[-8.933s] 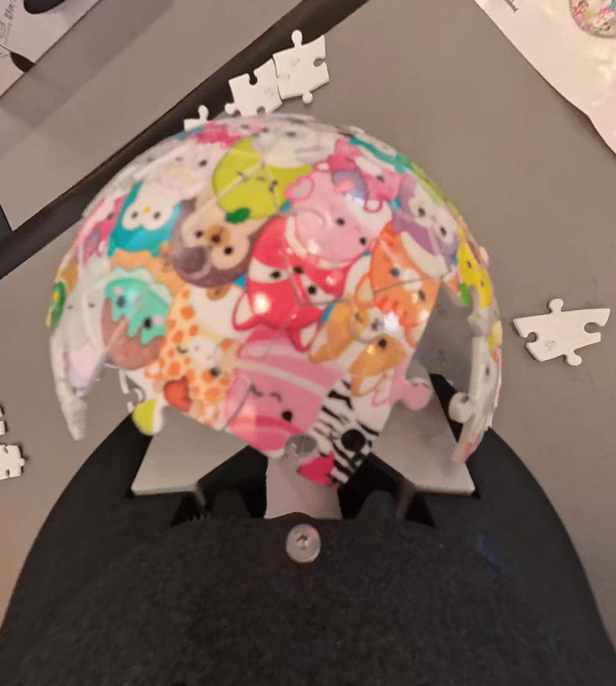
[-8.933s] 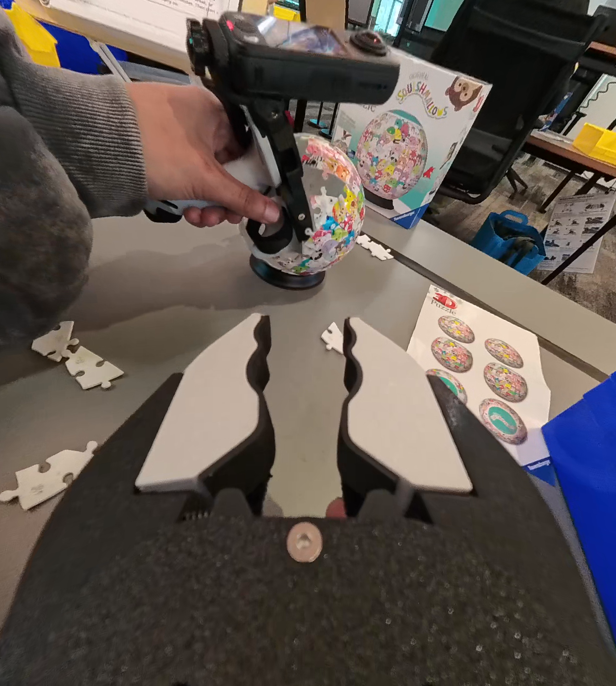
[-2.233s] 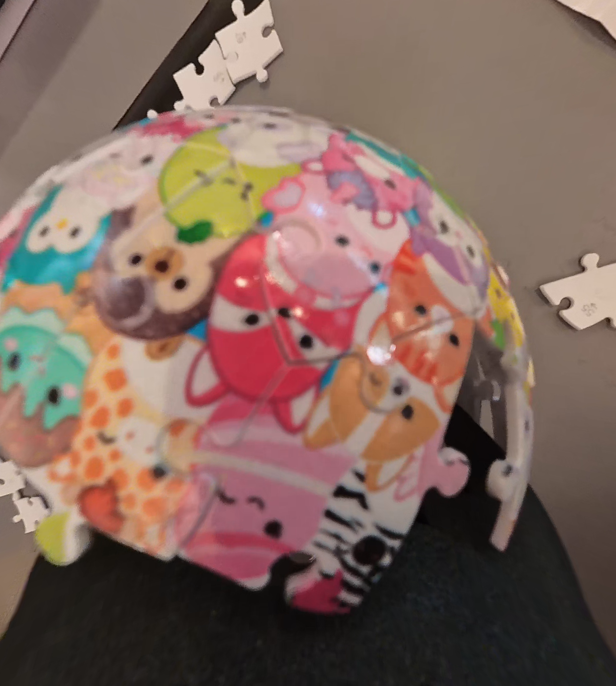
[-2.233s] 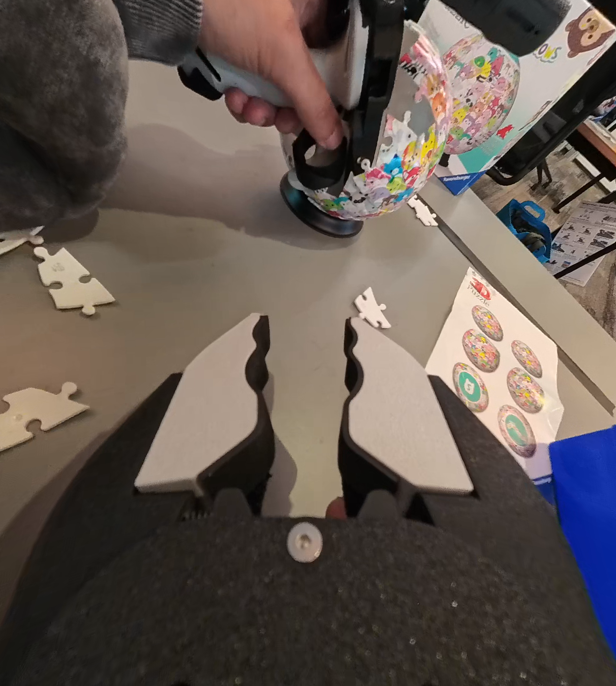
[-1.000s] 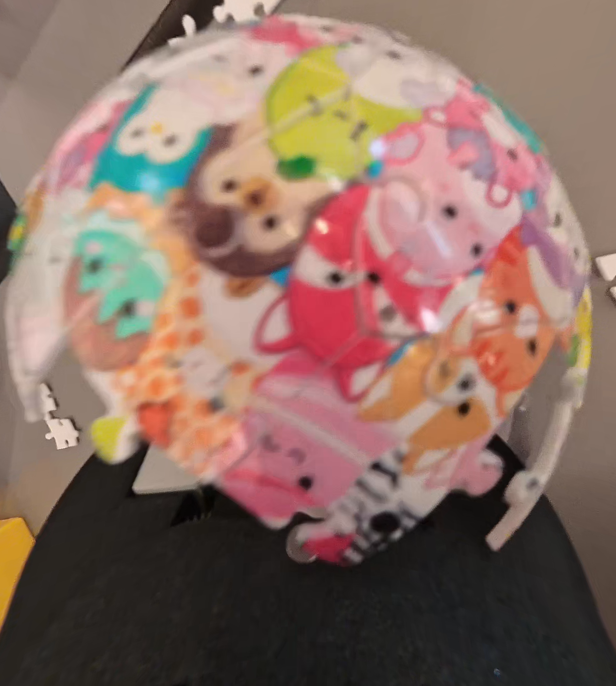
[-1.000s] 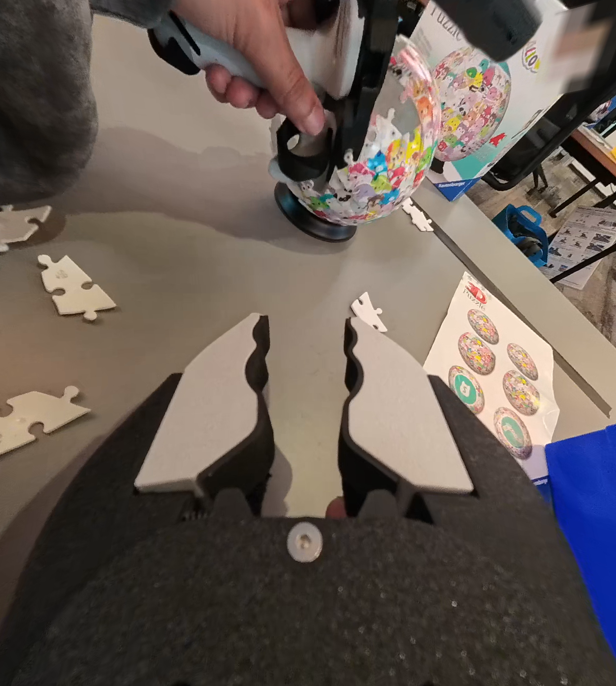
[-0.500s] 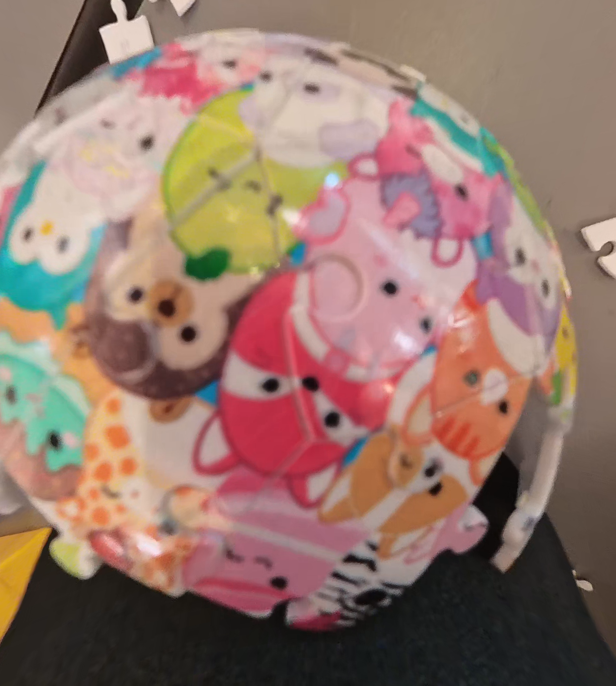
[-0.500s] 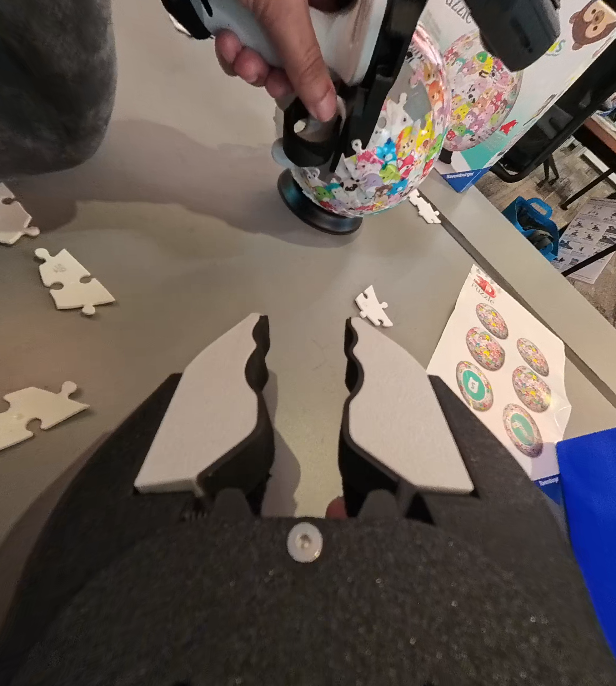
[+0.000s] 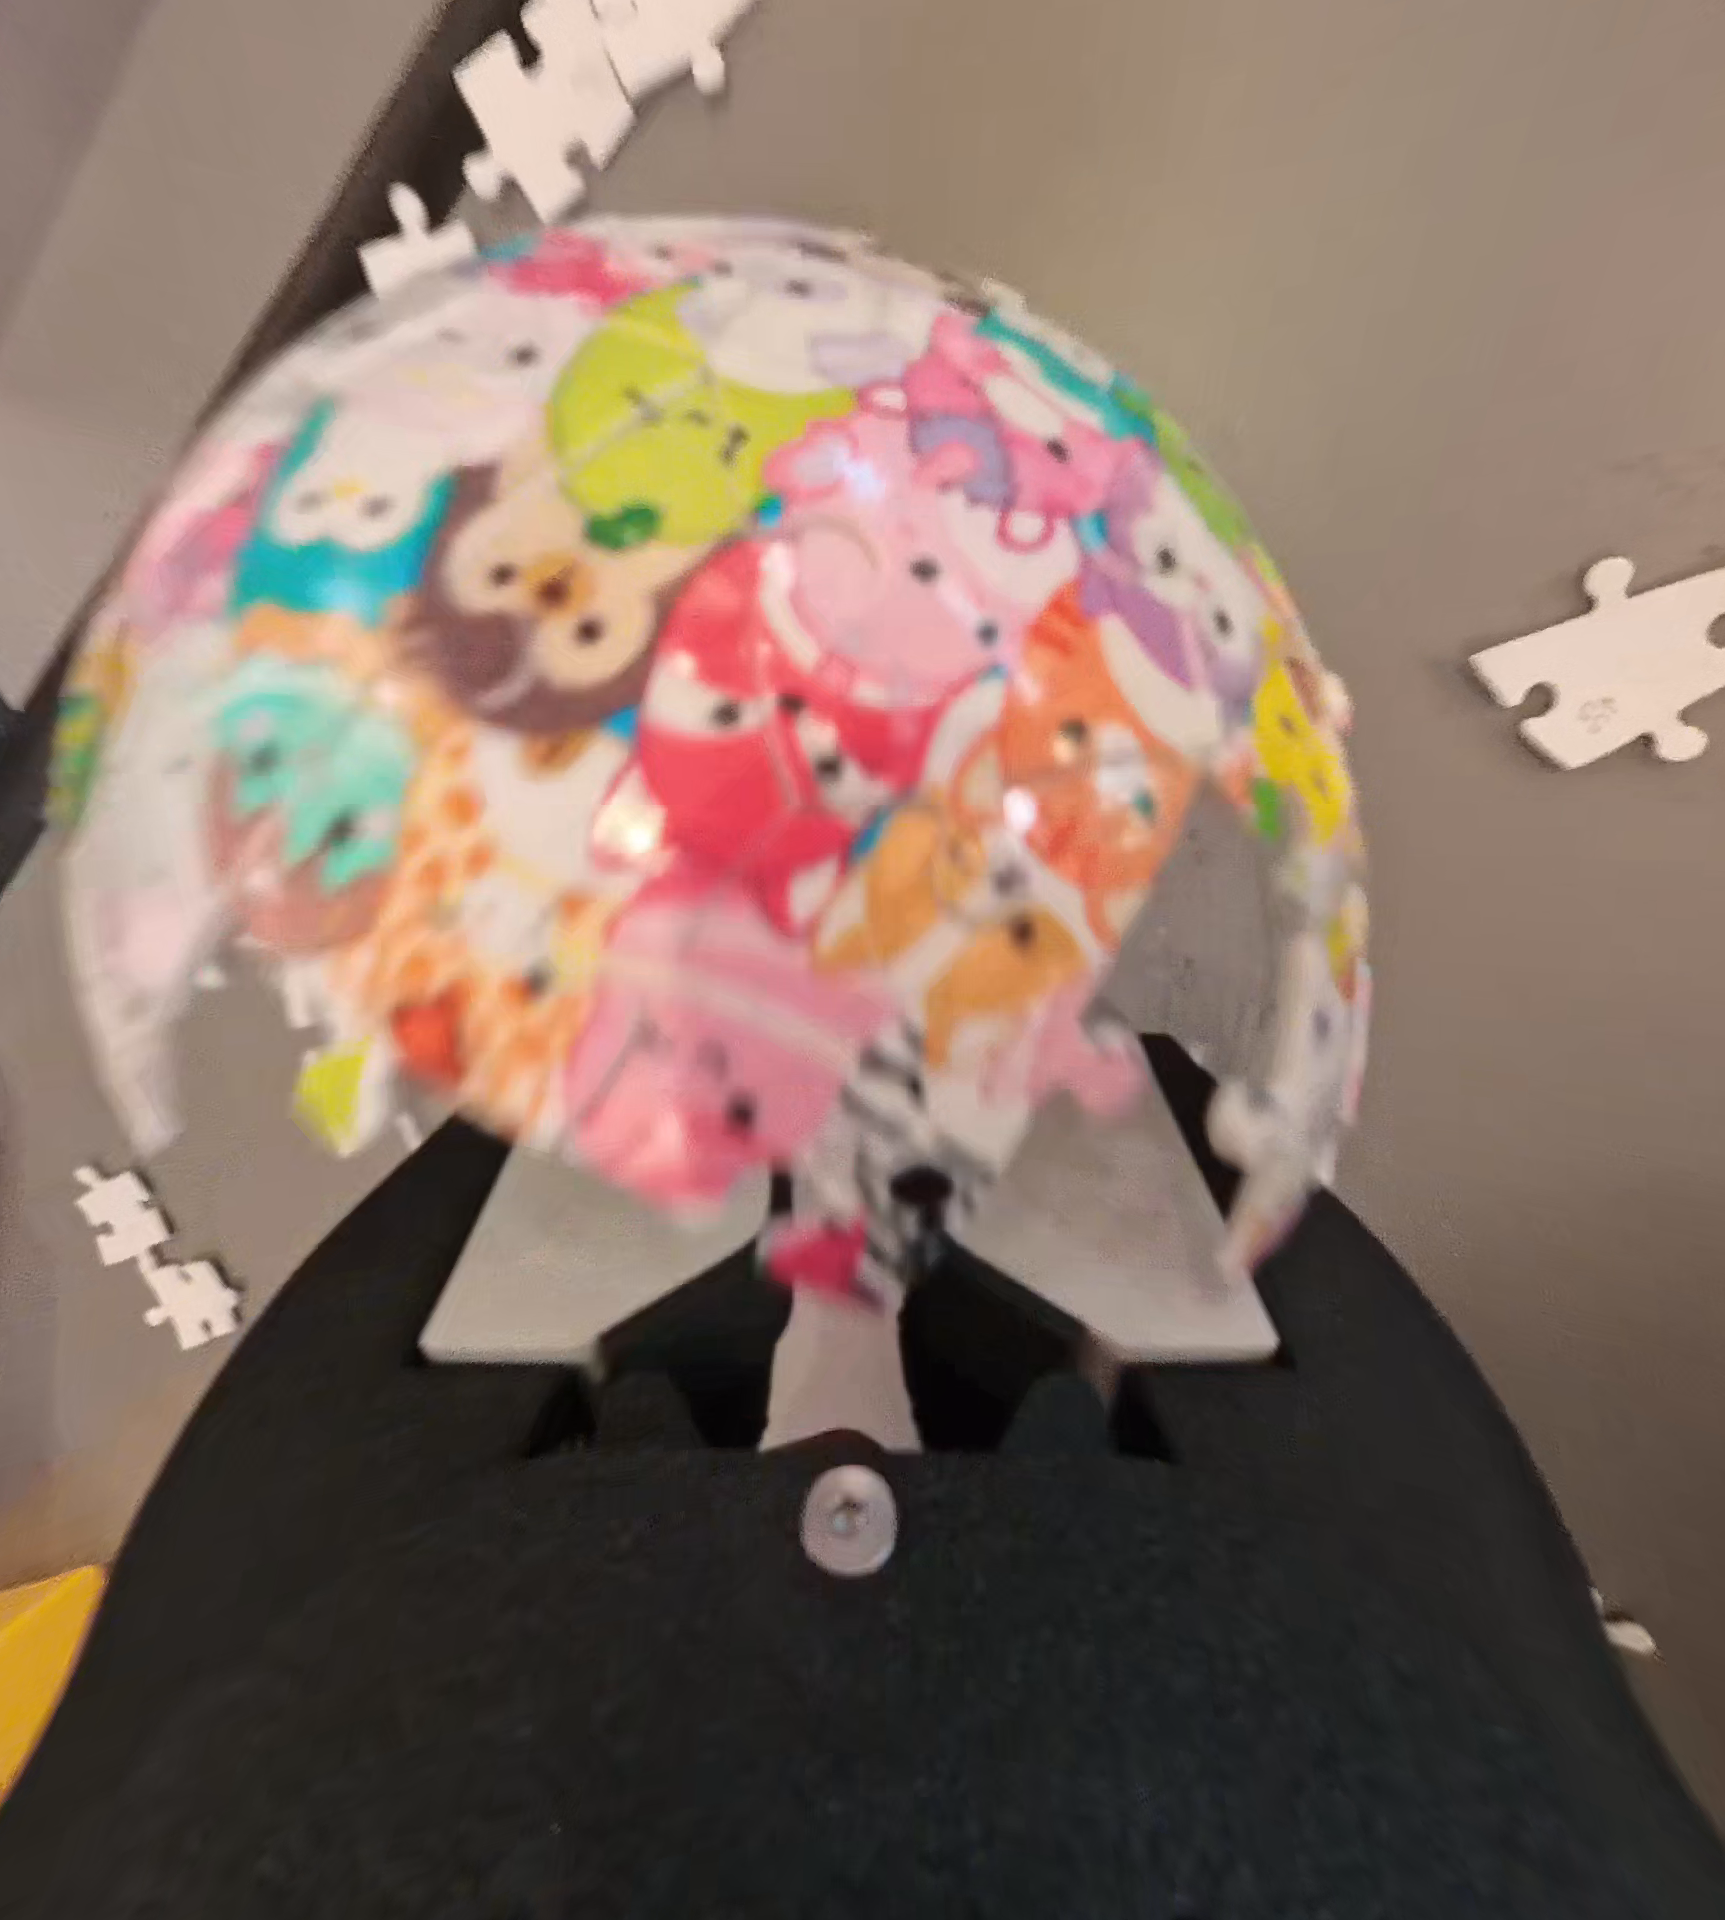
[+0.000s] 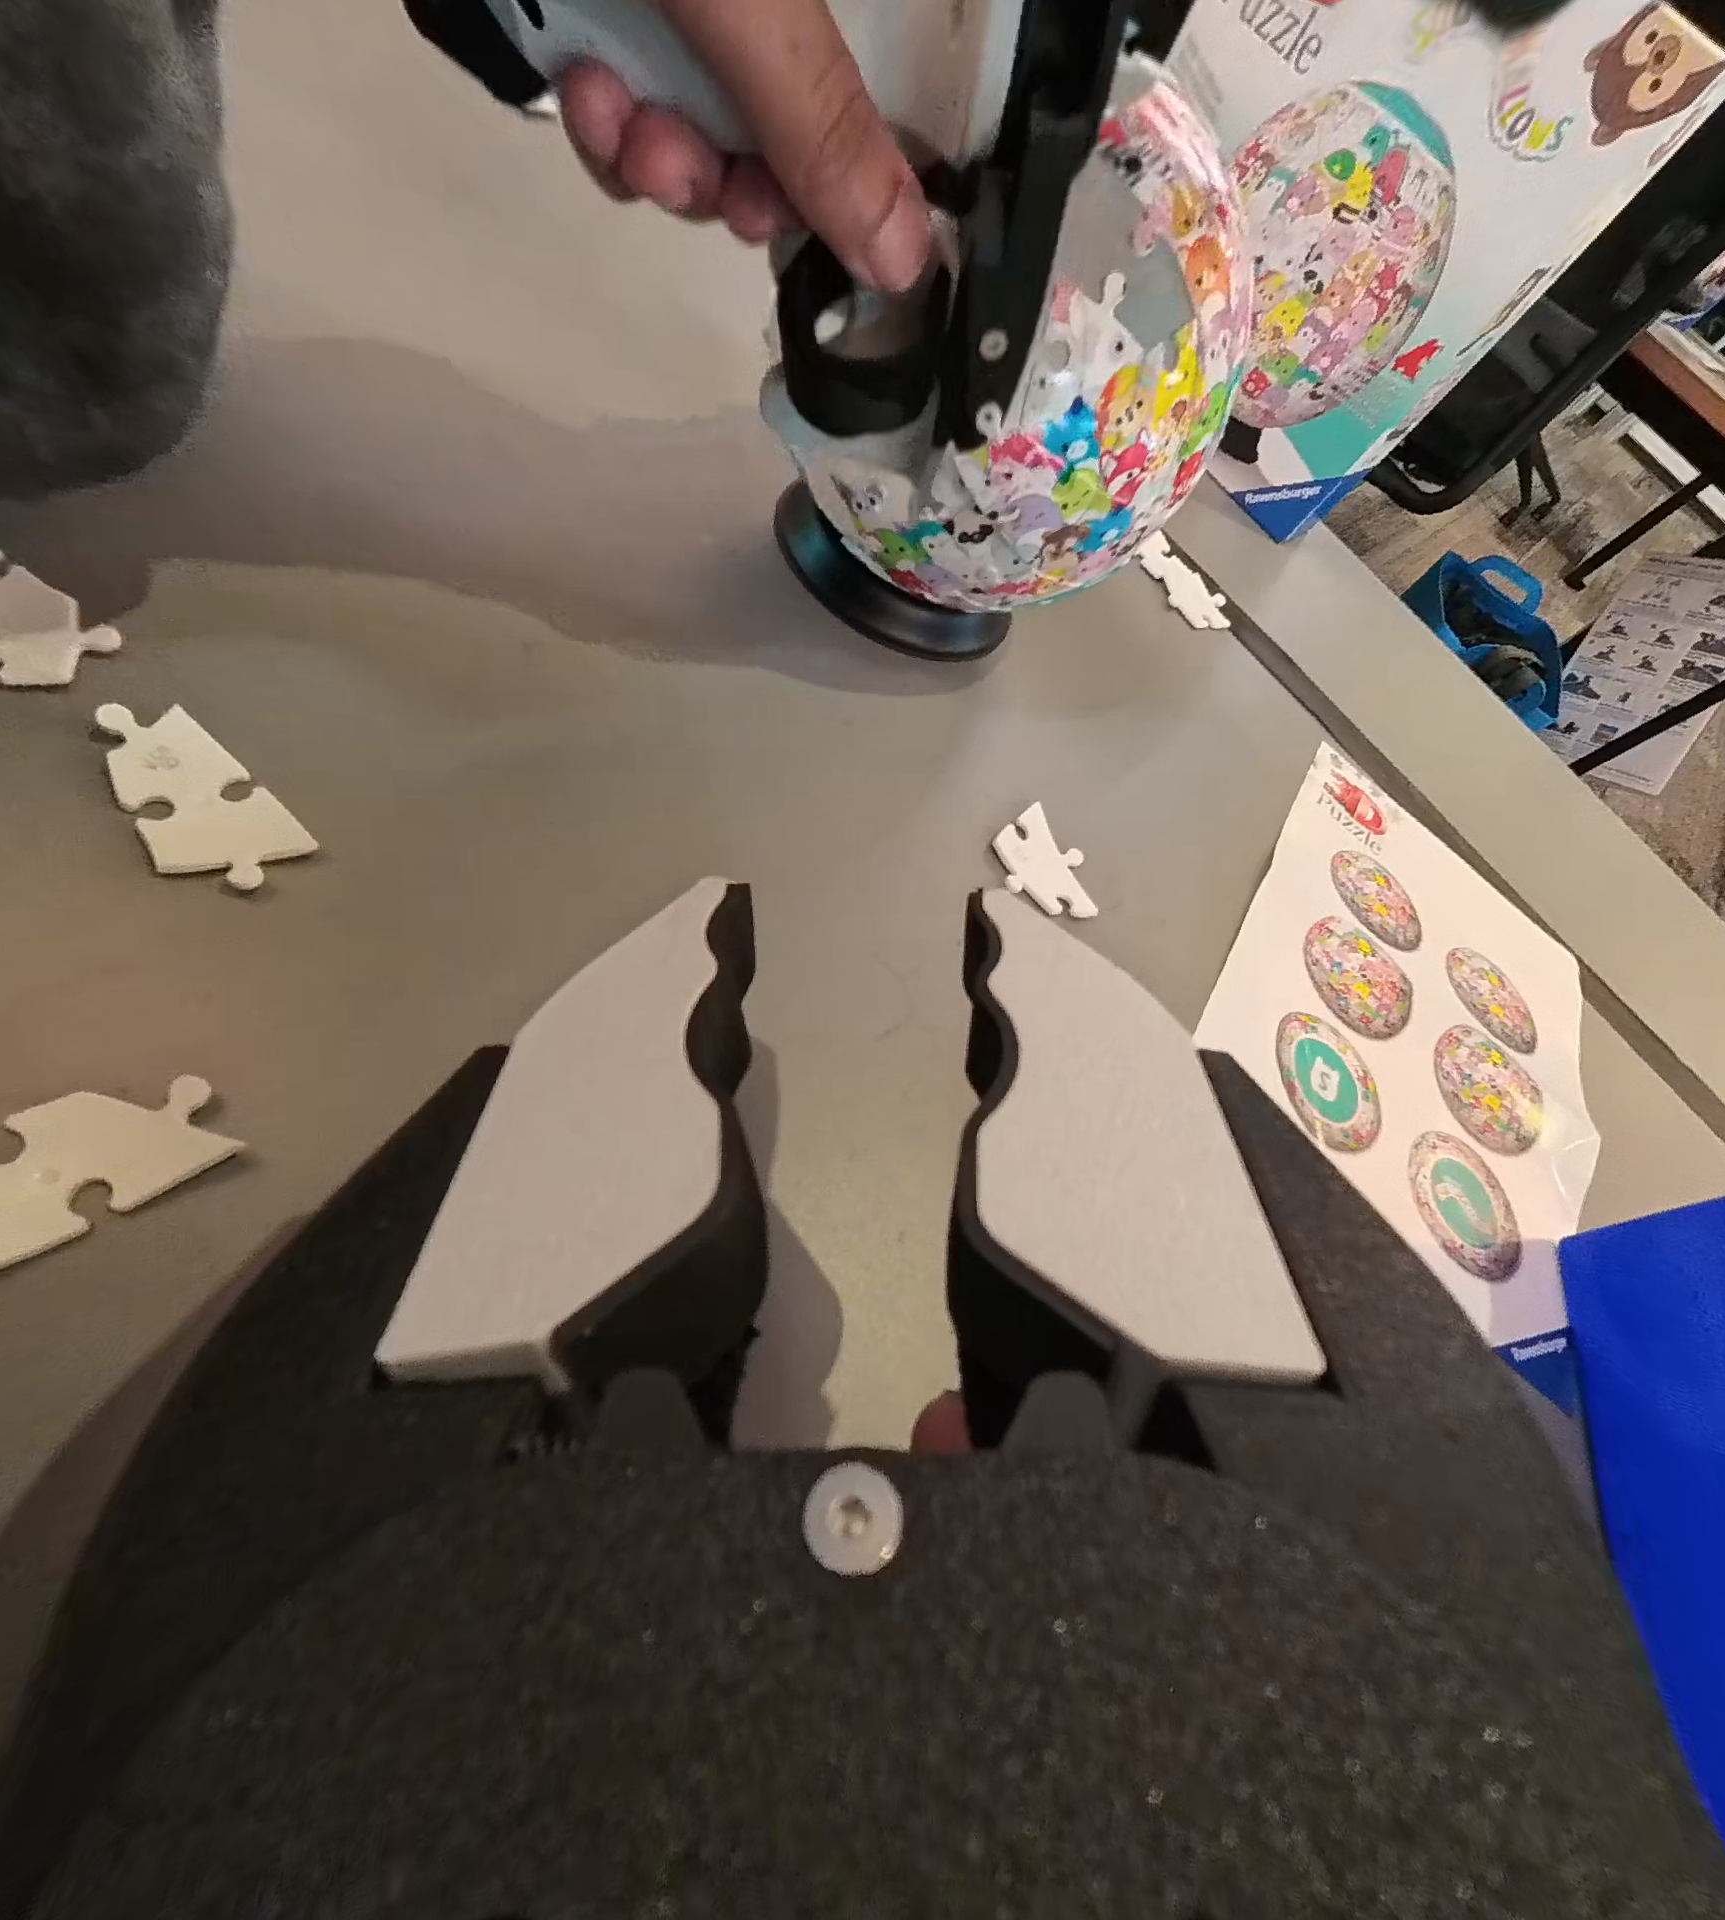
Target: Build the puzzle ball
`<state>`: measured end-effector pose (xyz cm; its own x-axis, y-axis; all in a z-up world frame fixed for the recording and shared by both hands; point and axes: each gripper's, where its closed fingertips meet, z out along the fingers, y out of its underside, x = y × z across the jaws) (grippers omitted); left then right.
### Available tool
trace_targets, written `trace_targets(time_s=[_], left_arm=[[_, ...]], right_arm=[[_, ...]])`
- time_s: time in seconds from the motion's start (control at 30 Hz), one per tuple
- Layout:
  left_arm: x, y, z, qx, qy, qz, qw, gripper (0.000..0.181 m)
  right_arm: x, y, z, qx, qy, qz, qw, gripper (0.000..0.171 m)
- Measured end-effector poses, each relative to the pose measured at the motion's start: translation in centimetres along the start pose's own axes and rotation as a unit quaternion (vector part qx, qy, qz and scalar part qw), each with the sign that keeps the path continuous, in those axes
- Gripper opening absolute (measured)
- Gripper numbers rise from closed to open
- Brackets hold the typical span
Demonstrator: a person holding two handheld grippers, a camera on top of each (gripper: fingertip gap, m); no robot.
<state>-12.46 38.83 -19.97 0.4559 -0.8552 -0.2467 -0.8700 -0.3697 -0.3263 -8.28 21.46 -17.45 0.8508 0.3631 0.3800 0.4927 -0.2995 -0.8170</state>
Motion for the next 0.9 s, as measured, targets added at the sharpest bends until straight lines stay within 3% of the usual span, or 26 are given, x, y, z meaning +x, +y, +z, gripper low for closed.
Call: trace_targets(time_s=[0.03,0.17,0.37,0.6,0.9], left_arm=[[-0.1,-0.1,-0.7,0.014,0.000,0.000,1.000,0.021],[-0.7,1.2,-3.8,0.040,0.001,0.002,0.999,0.032],[-2.4,5.0,-7.8,0.077,0.008,-0.006,0.997,0.035],[-5.3,8.8,-4.0,0.172,-0.014,0.042,0.984,0.035],[-7.3,5.2,-2.2,0.376,0.073,0.008,0.923,0.030]], right_arm=[[0.0,0.0,0.0,0.000,0.001,-0.001,1.000,0.038],[-0.2,-0.3,0.0,0.002,0.004,-0.011,1.000,0.038],[-0.8,-0.6,0.4,0.008,0.007,-0.024,1.000,0.038],[-2.4,-1.9,2.7,-0.013,0.007,-0.100,0.995,0.038],[-1.8,-6.0,5.6,-0.072,0.023,-0.206,0.976,0.035]])
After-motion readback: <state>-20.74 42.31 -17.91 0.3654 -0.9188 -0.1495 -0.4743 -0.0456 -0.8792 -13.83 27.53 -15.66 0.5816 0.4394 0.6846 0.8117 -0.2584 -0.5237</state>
